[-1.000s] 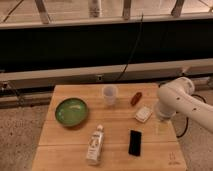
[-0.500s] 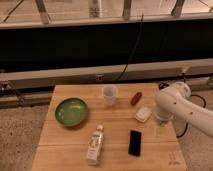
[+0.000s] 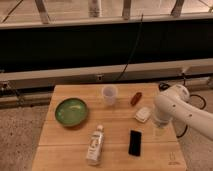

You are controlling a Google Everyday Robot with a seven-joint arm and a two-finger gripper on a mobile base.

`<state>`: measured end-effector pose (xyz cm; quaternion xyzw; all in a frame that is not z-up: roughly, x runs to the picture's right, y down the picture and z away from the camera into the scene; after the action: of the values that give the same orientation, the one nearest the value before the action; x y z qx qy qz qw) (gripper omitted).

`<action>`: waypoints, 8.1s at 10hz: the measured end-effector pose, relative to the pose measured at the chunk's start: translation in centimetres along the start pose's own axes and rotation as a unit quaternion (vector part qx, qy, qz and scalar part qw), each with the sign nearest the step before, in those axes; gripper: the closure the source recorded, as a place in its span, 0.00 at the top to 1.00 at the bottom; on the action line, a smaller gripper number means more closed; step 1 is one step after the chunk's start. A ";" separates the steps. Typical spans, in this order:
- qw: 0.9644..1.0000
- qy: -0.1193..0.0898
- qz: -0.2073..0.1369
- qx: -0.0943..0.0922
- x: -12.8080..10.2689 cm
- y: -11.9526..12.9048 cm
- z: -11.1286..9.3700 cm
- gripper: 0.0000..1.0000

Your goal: Push the eraser across the table

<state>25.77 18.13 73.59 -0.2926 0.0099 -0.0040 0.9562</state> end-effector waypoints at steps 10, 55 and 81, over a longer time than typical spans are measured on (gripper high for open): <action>1.000 -0.003 -0.009 -0.005 0.2 0.7 0.5 0.80; 0.989 -0.022 -0.089 -0.117 -4.4 4.3 10.4 0.01; 0.987 -0.021 -0.108 -0.118 -6.0 4.0 10.4 0.01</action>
<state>19.97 27.37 80.10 -0.4031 -0.0413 -0.0999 0.9087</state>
